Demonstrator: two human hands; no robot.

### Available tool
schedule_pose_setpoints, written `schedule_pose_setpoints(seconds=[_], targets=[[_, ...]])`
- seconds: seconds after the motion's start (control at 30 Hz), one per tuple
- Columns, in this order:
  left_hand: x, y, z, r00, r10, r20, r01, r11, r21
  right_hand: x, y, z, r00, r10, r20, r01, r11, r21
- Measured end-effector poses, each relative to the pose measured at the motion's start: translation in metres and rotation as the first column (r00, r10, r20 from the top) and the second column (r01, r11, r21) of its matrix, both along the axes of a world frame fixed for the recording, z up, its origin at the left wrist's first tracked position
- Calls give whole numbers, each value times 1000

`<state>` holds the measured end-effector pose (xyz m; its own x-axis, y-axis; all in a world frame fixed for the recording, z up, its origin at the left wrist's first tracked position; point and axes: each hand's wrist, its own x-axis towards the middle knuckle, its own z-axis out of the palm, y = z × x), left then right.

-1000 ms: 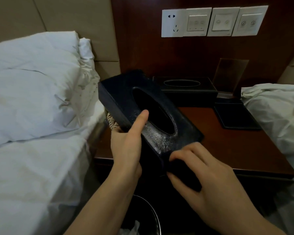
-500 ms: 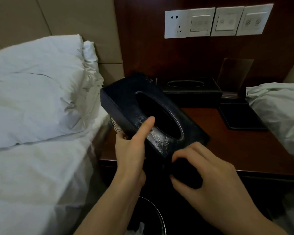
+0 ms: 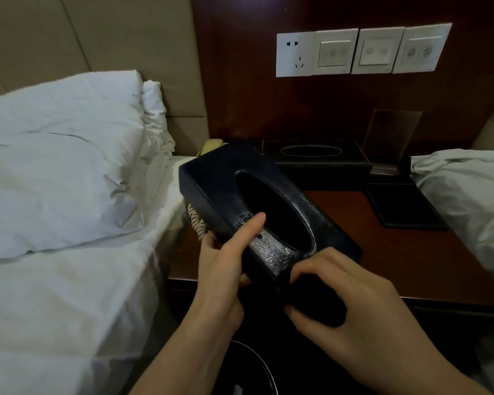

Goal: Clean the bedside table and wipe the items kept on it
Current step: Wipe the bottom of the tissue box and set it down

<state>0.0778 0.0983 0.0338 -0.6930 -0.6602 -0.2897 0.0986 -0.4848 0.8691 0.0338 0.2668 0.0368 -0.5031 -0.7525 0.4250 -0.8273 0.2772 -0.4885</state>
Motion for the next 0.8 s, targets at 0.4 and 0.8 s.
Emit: schedule_pose_setpoints(seconds=[0.4, 0.8], targets=[[4, -9, 1, 998, -61, -23, 61, 998, -4, -6, 5, -9, 992, -116, -40, 113, 991, -74], [0, -11, -1, 952, -249, 178, 280, 943, -181, -46, 14, 6, 782, -291, 551, 406, 909, -97]])
